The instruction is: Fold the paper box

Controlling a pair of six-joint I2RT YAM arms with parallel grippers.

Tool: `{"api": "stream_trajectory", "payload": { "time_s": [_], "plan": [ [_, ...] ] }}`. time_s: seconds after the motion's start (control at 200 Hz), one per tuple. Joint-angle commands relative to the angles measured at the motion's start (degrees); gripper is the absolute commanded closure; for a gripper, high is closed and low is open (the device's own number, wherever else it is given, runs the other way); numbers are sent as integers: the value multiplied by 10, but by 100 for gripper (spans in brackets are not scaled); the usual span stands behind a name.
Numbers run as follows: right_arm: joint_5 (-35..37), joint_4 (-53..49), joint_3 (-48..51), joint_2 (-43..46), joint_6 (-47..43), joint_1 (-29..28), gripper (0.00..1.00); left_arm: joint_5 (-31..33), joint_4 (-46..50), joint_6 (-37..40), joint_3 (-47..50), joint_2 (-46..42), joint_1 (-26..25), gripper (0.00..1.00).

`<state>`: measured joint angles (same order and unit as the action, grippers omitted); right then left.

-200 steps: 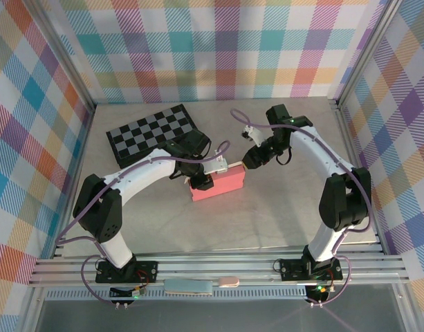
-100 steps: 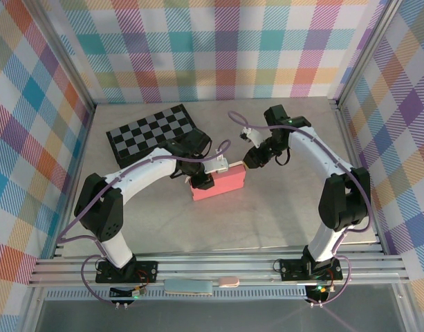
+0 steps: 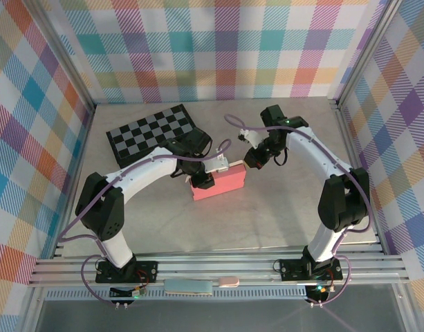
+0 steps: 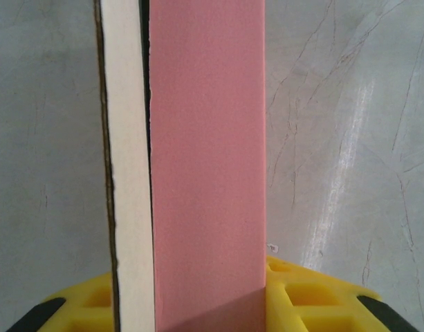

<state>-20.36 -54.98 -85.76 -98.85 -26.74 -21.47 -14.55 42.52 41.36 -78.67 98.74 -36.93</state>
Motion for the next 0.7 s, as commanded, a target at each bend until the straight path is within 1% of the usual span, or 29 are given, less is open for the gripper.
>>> {"api": "stream_trajectory", "payload": {
  "time_s": [0.0, 0.205, 0.39, 0.55, 0.695],
  "plan": [
    [1, -19, -19, 9, 10, -13, 100, -11, 12, -6, -15, 13, 5, 68],
    [6, -31, -36, 1, 60, -24, 100, -2, 8, -15, -18, 14, 5, 71],
    [8, -50, -55, -7, 113, -34, 100, 2, 12, -22, -24, 20, 5, 76],
    [11, -64, -67, -16, 146, -36, 100, 4, 11, -25, -25, 18, 5, 77],
    [11, -36, -50, -6, 186, -38, 100, 7, 12, -29, -29, 19, 5, 79]
  ]
}}
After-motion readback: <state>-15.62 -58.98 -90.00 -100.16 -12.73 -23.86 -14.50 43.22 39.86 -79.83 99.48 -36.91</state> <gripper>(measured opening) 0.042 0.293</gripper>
